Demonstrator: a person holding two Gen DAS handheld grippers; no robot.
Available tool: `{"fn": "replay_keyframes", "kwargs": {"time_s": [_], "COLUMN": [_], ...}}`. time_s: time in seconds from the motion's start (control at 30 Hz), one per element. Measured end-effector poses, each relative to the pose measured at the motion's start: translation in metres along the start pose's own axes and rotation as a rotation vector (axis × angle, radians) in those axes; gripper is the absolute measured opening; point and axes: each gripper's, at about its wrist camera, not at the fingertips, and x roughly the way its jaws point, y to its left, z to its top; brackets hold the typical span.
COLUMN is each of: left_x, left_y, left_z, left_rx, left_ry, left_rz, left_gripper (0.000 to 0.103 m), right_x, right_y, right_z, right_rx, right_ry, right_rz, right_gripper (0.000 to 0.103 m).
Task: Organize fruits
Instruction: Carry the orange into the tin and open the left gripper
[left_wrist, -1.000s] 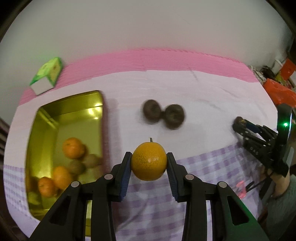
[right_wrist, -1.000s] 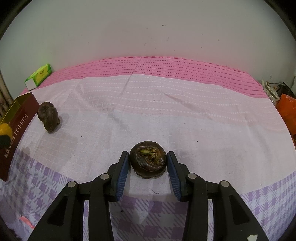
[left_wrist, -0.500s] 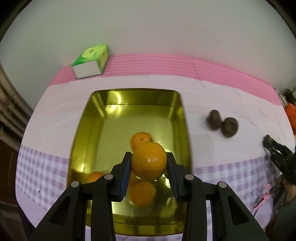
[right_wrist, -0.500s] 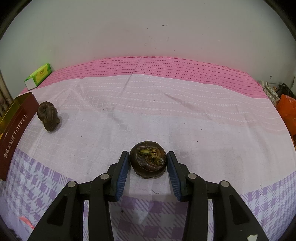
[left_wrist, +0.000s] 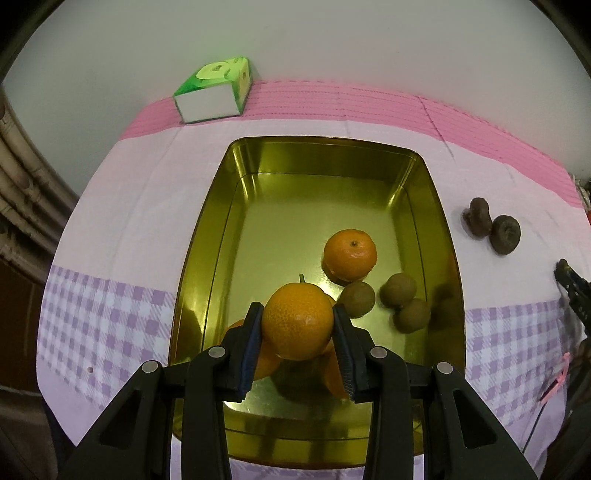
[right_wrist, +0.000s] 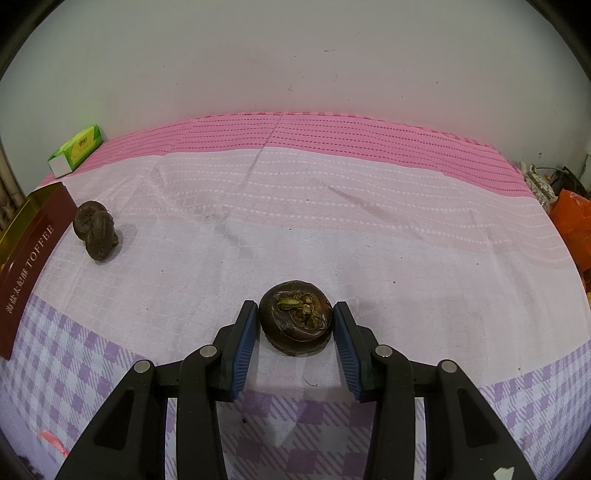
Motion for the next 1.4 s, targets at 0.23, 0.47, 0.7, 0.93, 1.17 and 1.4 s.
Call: {"fn": "replay_keyframes", "kwargs": {"time_s": [0.23,0.47,0.7,0.93,1.17,1.4], "left_x": [0.001,0.002,-0.001,-0.003,-0.005,-0.006], "left_y": [0.002,0.006,0.01,0.011,0.011,0.01], "left_z": [0.001,0.001,-0.003,-0.006,-0.008,-0.01], "left_rx": [0.001,-0.007,-0.016,-0.022,-0.02,-0.02], "left_ry": [0.002,0.005,0.003,0.003,0.006,0.008], "left_rz": [0.005,-0.003,-0.01,-0.013,-0.015,-0.015], "left_gripper": [0.038,0.038,0.038,0.039,0.039,0.041], "right_x": [0.0,0.0,0.0,0.0,-0.001,0.0], "right_y": [0.0,0.001,0.001,0.001,0.001,0.001], "right_z": [0.0,0.0,0.0,0.0,0.0,0.001], "right_rx": [0.0,0.0,0.0,0.0,0.001,0.001], "right_ry": [0.001,0.001,0.001,0.001,0.002,0.002], "right_rz": [-0.001,-0.001,-0.001,-0.002,-0.002,-0.002], "right_gripper": [0.039,0.039,0.039,0.039,0.039,0.039]}}
